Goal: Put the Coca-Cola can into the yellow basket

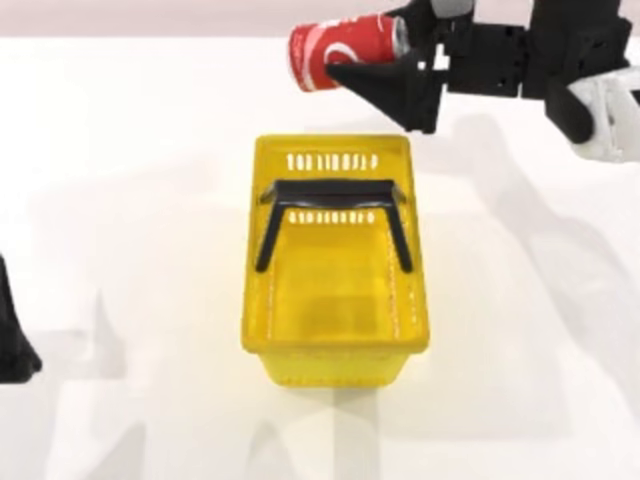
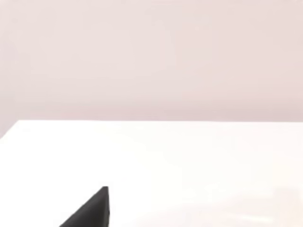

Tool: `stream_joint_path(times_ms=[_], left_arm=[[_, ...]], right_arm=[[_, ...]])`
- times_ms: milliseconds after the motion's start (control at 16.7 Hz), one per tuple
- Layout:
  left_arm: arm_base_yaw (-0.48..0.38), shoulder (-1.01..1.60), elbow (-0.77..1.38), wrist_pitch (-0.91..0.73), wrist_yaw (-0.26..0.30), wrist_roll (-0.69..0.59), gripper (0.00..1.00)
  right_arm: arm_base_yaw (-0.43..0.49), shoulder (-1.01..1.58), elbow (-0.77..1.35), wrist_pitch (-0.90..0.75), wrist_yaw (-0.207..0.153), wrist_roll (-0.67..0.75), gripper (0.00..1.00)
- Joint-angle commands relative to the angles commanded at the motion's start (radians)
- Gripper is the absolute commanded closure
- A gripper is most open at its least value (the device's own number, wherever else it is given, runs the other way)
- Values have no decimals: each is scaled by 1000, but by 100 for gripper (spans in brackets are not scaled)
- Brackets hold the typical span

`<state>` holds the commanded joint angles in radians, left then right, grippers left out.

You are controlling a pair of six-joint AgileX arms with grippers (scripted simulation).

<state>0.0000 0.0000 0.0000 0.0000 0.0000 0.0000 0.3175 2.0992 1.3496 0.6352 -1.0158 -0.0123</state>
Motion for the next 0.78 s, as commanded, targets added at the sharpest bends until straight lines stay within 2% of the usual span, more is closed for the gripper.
stream_joint_path(times_ms=[120,240,600,780], left_arm=[[0,0,0,0,0,0,0],[0,0,0,0,0,0,0],[0,0,0,0,0,0,0],[0,0,0,0,0,0,0]], right_arm=[[9,-32,-36,91,-59,29,100],[14,-51,-54,138,-92,43,100],[10,-48,-54,148,-98,46,100],[14,12,-72,220,-101,45,100]])
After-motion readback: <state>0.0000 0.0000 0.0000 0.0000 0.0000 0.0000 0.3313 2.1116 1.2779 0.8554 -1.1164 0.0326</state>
